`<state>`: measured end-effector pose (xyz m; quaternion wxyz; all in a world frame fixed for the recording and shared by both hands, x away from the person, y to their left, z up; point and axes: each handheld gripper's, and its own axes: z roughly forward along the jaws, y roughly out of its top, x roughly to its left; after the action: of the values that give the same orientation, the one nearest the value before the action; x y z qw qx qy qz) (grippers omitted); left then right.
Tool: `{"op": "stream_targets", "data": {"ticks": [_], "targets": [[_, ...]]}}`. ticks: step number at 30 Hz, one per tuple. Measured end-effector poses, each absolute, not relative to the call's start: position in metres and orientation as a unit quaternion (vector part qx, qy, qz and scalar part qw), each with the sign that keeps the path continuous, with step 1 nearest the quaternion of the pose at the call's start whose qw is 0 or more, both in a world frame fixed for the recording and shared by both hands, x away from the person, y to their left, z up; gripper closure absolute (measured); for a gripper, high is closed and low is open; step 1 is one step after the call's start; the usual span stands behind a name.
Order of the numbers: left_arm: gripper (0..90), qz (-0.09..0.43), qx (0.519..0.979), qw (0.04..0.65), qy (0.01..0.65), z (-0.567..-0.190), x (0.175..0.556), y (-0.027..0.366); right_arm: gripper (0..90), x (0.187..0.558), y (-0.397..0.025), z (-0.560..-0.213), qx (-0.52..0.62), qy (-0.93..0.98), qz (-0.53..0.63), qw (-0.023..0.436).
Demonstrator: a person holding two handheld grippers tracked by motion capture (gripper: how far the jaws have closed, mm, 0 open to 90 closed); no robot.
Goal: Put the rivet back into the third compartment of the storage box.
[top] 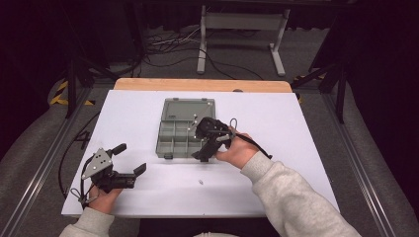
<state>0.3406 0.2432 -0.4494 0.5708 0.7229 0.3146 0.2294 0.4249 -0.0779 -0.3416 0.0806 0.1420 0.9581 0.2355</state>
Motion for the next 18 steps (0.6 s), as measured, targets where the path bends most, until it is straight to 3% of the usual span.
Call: {"op": "stream_targets", "data": {"ticks": [18], "targets": [[0.2,0.230,0.723,0.571,0.315,-0.449,0.340,0.243,20.1,0.393,-0.077,-0.377,0.118,0.972,0.195,0.060]]}}
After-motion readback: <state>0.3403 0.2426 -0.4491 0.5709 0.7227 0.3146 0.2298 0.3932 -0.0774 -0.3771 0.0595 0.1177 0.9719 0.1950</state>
